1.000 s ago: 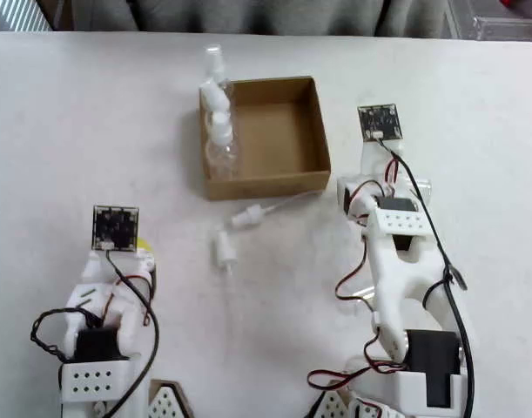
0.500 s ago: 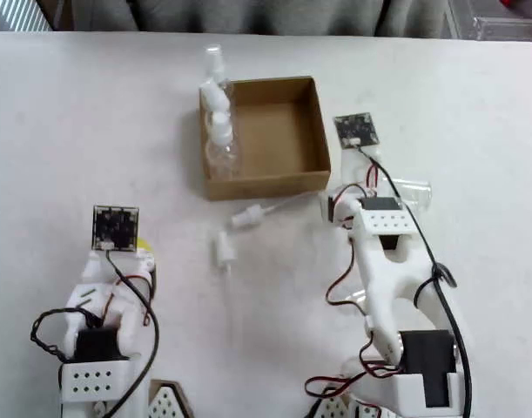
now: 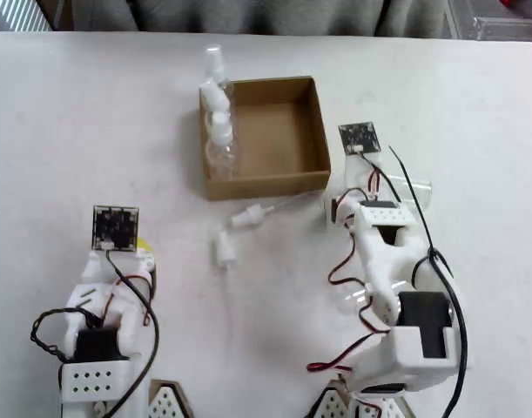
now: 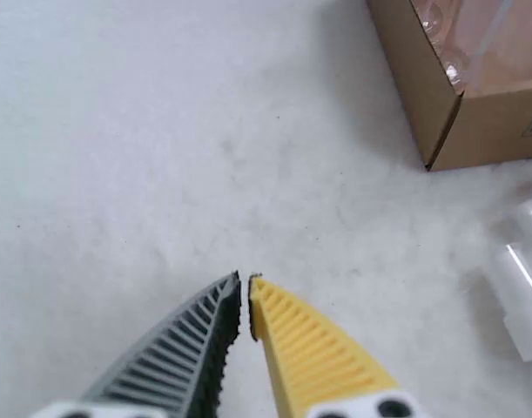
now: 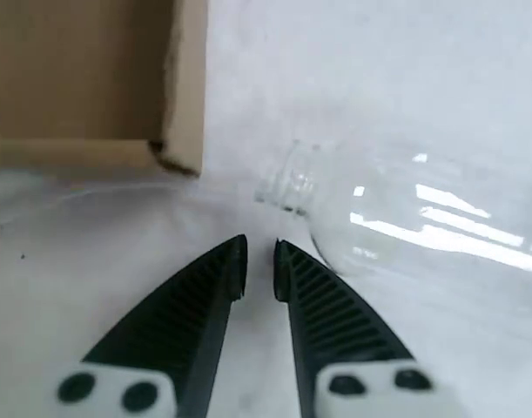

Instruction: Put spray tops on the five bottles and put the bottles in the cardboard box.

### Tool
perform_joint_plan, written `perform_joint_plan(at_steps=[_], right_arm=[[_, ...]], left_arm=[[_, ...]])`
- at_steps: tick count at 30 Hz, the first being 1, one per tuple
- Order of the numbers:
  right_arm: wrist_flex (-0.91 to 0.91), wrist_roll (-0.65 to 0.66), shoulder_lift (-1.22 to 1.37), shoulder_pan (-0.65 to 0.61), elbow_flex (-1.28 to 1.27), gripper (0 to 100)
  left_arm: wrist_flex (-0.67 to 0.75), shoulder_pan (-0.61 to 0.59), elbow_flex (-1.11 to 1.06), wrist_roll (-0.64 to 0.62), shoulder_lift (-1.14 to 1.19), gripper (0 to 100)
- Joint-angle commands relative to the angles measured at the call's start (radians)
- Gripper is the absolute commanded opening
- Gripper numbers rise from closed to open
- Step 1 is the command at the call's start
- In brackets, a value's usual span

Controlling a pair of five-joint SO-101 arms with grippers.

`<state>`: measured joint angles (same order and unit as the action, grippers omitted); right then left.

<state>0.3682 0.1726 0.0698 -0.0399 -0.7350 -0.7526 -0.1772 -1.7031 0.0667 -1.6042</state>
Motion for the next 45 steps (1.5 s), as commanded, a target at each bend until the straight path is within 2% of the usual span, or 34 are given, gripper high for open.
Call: perform_joint_plan(at_steps=[1,9,21,26,29,37,45], right_arm=[[-0.042,0.003,0.004,0.018,0.069,4.8],[-0.042,0.002,0.012,0.077,0.187,4.8],[-0.042,0.000,0.188,0.056,0.338,4.8],[-0.041,-0.110,0.223,0.059,0.381,4.8],[-0.036,-0.115,0.222,0.048,0.384,4.8],[0.124,-0.115,0.202,0.025,0.384,4.7],[0.375,-0.115,0.076,0.007,0.377,1.6]], left_arm=[[0.015,-0.005,0.003,-0.009,-0.010,2],[0.015,-0.005,0.003,-0.009,-0.010,2],[0.015,-0.005,0.003,-0.009,-0.010,2],[0.015,-0.005,0.003,-0.008,-0.010,2],[0.018,-0.005,0.003,-0.008,-0.010,2],[0.023,-0.005,0.003,-0.008,-0.010,2],[0.023,-0.005,0.003,-0.008,-0.010,2]])
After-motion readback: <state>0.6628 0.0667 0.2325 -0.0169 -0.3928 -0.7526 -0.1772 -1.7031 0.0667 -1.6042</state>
